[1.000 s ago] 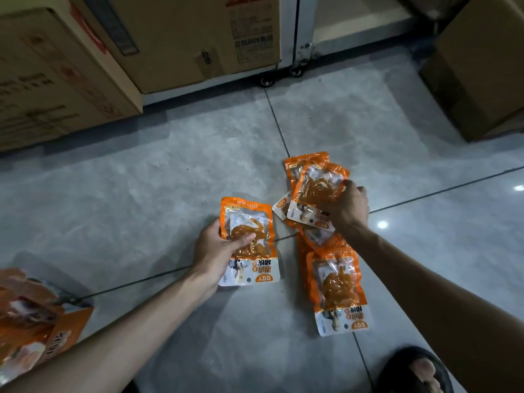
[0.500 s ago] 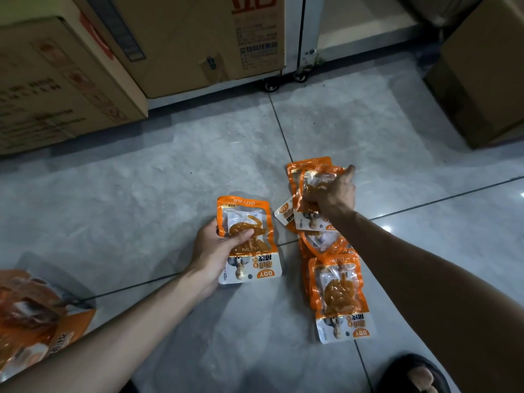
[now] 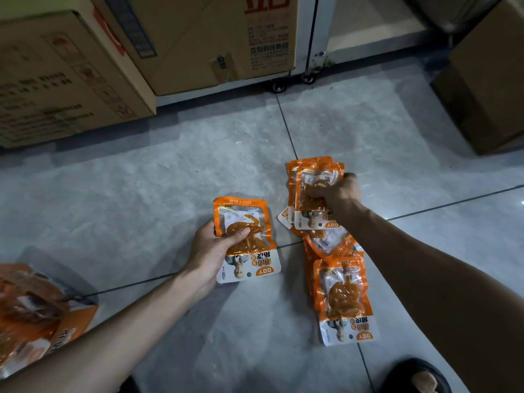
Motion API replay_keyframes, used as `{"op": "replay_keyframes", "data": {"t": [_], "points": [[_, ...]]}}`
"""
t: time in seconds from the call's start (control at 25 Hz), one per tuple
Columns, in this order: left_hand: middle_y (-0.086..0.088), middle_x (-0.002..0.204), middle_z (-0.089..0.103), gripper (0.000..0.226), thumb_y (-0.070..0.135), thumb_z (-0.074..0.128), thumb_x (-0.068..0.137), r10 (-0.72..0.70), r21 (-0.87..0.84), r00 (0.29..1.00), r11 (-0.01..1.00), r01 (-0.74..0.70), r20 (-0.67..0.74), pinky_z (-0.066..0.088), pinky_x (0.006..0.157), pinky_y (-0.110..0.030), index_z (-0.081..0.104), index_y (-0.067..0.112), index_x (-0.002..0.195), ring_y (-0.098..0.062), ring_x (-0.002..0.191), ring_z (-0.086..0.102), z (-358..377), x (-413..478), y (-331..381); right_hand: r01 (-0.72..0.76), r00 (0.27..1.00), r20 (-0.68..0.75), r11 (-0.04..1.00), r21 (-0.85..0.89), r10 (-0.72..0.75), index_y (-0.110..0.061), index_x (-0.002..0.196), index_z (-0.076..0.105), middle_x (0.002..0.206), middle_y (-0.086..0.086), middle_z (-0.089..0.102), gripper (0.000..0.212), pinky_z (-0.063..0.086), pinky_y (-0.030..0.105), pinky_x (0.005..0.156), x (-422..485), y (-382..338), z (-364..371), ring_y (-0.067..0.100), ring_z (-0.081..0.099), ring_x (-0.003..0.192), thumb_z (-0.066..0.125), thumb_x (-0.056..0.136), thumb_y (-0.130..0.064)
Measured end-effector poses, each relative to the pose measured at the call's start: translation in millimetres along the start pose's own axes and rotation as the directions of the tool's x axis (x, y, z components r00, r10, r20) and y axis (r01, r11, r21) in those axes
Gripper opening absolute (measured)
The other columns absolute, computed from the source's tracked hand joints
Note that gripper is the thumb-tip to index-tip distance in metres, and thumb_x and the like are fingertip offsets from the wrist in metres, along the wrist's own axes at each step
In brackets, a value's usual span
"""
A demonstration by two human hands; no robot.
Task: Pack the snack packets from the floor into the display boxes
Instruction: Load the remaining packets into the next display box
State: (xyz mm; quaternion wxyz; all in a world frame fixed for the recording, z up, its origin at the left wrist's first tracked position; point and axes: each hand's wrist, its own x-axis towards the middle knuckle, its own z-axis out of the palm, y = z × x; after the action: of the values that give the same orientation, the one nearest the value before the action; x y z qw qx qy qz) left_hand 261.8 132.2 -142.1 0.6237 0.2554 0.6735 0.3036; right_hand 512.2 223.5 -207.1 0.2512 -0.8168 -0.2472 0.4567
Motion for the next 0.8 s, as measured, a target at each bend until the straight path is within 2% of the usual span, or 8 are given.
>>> {"op": "replay_keyframes", "data": {"t": [0.08,0.16,0.28,0.4,0.48,0.56,0.68,0.8], "points": [[-0.008,0.094,0.079,0.022,0.008,0.072,0.086,-0.007,-0.025,1.0,1.0,0.007,-0.009,0.061,0.057,-0.029,0.069,0.014,0.107,-0.024,0.08,0.078,-3,3,0,-0.021,0.998,0.064,1.0,-0.001,0.021,-0.013,0.102,0.066,0.094,0.007,0.075,0.068,0.062,0.038,0.071,0,0,-1,0.024,0.073,0.078,0.095,0.043,-0.031],[-0.009,0.098,0.079,0.021,0.007,0.07,0.089,-0.006,-0.033,1.0,0.999,0.005,-0.024,0.062,0.062,-0.033,0.068,0.014,0.109,-0.025,0.083,0.077,-6,6,-1,0.042,0.992,0.117,0.999,0.028,-0.045,-0.011,0.09,0.071,0.086,0.008,0.076,0.053,0.062,0.041,0.072,-7,-4,-1,0.027,0.074,0.075,0.095,0.045,-0.029],[-0.01,0.105,0.077,0.025,0.005,0.068,0.09,0.03,-0.005,0.996,1.0,-0.03,-0.082,0.061,0.081,-0.045,0.067,0.013,0.113,-0.028,0.093,0.076,-16,11,2,0.148,0.932,0.291,0.961,0.235,-0.215,-0.008,0.094,0.072,0.087,0.012,0.077,0.049,0.061,0.049,0.075,-37,-19,4,0.031,0.075,0.078,0.093,0.05,-0.019],[-0.012,0.107,0.076,0.028,0.001,0.068,0.089,0.108,0.049,0.989,0.993,-0.104,-0.1,0.059,0.088,-0.048,0.064,0.01,0.115,-0.031,0.098,0.074,-36,7,18,-0.024,0.801,0.542,0.889,0.457,-0.256,-0.001,0.1,0.069,0.089,0.015,0.075,0.031,0.061,0.046,0.076,-77,-35,15,0.028,0.075,0.075,0.08,0.072,-0.006],[-0.01,0.105,0.077,0.028,0.002,0.07,0.088,0.157,0.084,0.984,0.985,-0.15,-0.089,0.059,0.088,-0.046,0.065,0.011,0.114,-0.03,0.098,0.074,-58,-7,37,-0.161,0.681,0.694,0.877,0.453,-0.234,-0.001,0.097,0.07,0.091,0.016,0.074,0.027,0.06,0.044,0.08,-112,-45,32,0.026,0.073,0.074,0.076,0.072,-0.006],[-0.007,0.104,0.078,0.028,0.005,0.073,0.086,0.21,0.109,0.975,0.973,-0.202,-0.073,0.058,0.09,-0.045,0.066,0.012,0.112,-0.029,0.099,0.074,-88,-30,59,-0.243,0.587,0.787,0.886,0.394,-0.189,0.001,0.101,0.07,0.097,0.019,0.073,0.034,0.057,0.045,0.087,-148,-58,52,0.027,0.072,0.08,0.076,0.068,-0.007],[-0.009,0.104,0.078,0.027,0.002,0.071,0.086,0.253,0.062,0.96,0.967,-0.247,-0.12,0.055,0.095,-0.049,0.067,0.012,0.11,-0.031,0.101,0.072,-138,-69,78,-0.272,0.509,0.847,0.905,0.327,-0.153,0.002,0.103,0.069,0.097,0.019,0.074,0.036,0.06,0.042,0.081,-202,-86,78,0.027,0.074,0.079,0.074,0.068,-0.005],[-0.011,0.104,0.078,0.026,0.002,0.07,0.086,0.252,-0.069,0.946,0.96,-0.271,-0.202,0.054,0.095,-0.054,0.068,0.011,0.11,-0.034,0.099,0.073,-194,-114,84,-0.213,0.473,0.871,0.941,0.262,-0.135,0.002,0.103,0.069,0.099,0.019,0.074,0.035,0.061,0.041,0.078,-268,-120,102,0.028,0.074,0.083,0.074,0.069,-0.005]]}}
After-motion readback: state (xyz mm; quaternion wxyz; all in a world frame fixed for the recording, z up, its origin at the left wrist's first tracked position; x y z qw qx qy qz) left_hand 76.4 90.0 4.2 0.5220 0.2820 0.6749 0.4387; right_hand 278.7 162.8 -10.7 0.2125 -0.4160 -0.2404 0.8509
